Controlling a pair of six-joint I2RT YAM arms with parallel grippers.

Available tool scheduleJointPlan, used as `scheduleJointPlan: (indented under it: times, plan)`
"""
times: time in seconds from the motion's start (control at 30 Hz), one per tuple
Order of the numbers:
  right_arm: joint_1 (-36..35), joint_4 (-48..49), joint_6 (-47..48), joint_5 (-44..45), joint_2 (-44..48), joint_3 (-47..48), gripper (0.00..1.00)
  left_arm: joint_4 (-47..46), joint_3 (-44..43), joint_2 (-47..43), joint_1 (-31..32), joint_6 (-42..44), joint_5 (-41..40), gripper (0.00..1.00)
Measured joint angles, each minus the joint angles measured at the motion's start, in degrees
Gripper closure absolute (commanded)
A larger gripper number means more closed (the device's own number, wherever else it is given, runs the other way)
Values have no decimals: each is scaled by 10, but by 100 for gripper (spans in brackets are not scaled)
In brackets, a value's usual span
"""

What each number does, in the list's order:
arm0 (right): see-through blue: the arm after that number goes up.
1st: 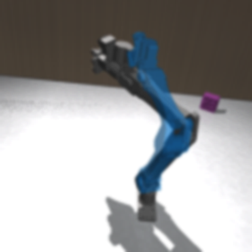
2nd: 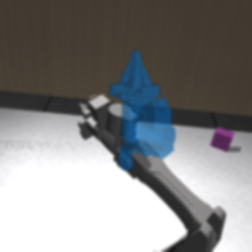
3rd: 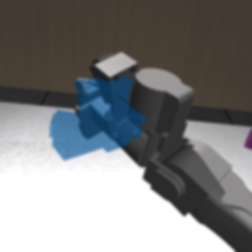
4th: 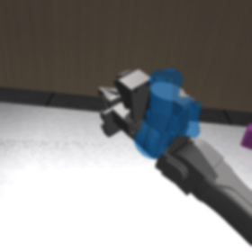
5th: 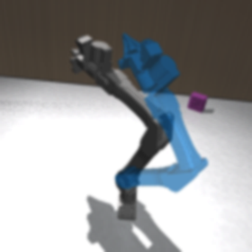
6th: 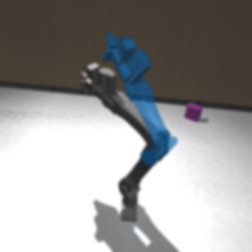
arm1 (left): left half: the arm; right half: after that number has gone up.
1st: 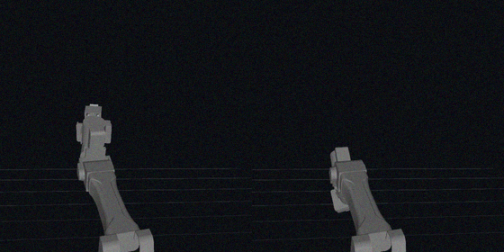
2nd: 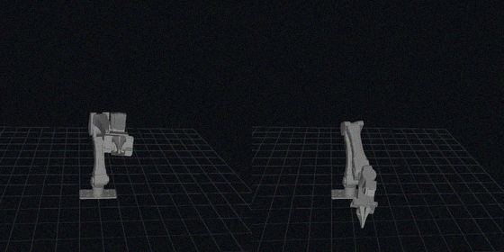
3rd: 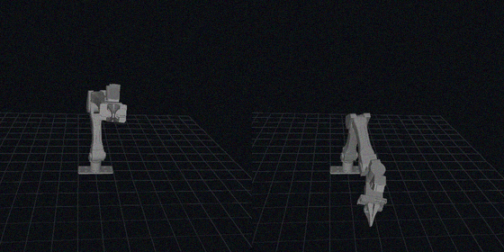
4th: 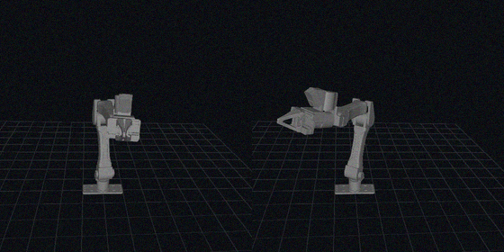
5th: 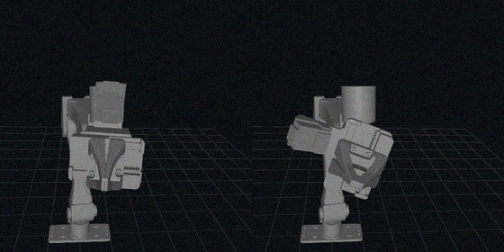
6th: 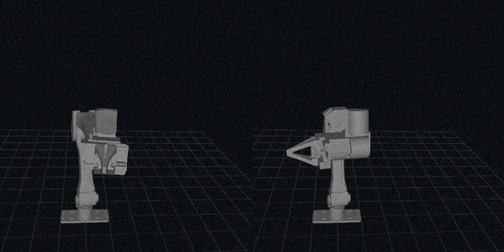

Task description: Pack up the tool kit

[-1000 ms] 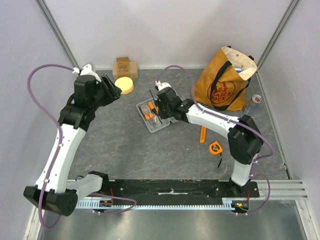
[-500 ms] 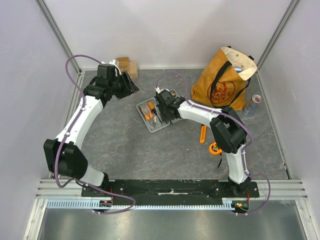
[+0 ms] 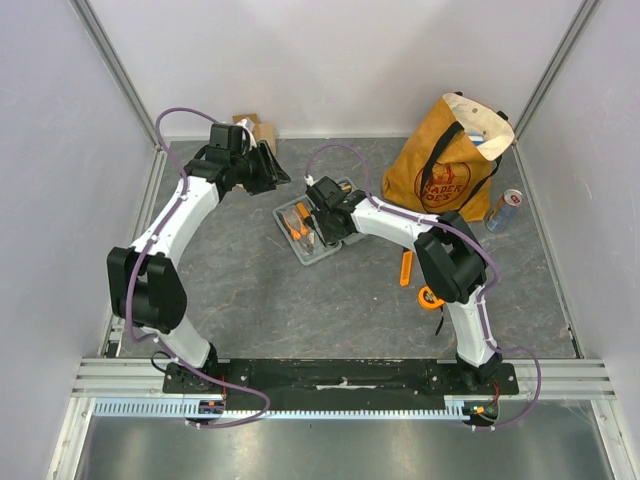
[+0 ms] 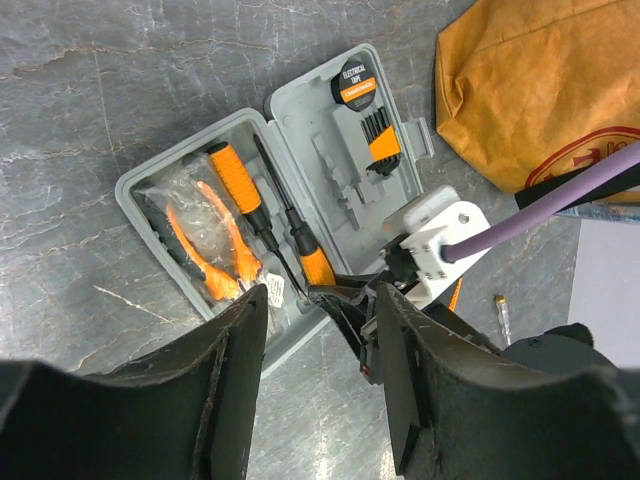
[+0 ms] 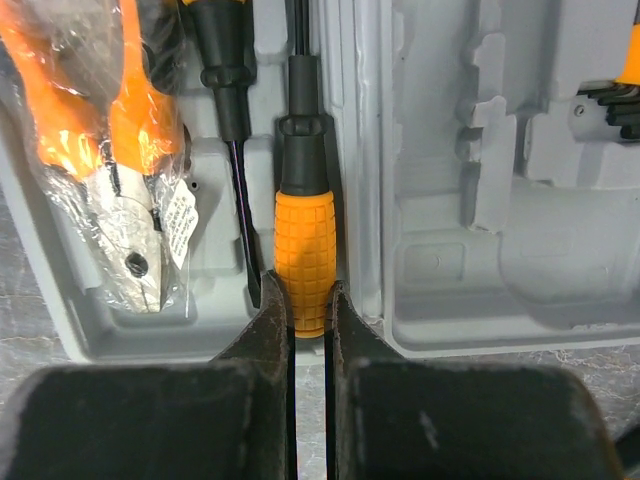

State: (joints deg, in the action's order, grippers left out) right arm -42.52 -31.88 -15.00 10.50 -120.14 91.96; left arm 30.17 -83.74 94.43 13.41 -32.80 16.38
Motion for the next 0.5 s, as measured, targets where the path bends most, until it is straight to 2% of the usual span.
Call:
scheduleJointPlan:
  times: [0.07, 0.13, 0.3, 0.37, 0.5]
  plan:
    - [0, -4, 7, 0, -6, 2, 97, -1, -5, 7, 2, 0, 5, 47]
    - [-1, -5, 10, 2, -10, 5, 88, -2, -12, 17, 3, 0, 9, 47]
    - [-1, -16, 9, 13, -10, 9, 55, -4, -27, 38, 9, 0, 20, 48]
    - [-1, -22, 11, 21, -10, 9, 52, -4, -33, 48, 14, 0, 22, 50]
    - [-1, -26, 10, 36, -6, 10, 55, -3, -45, 74, 24, 0, 27, 54]
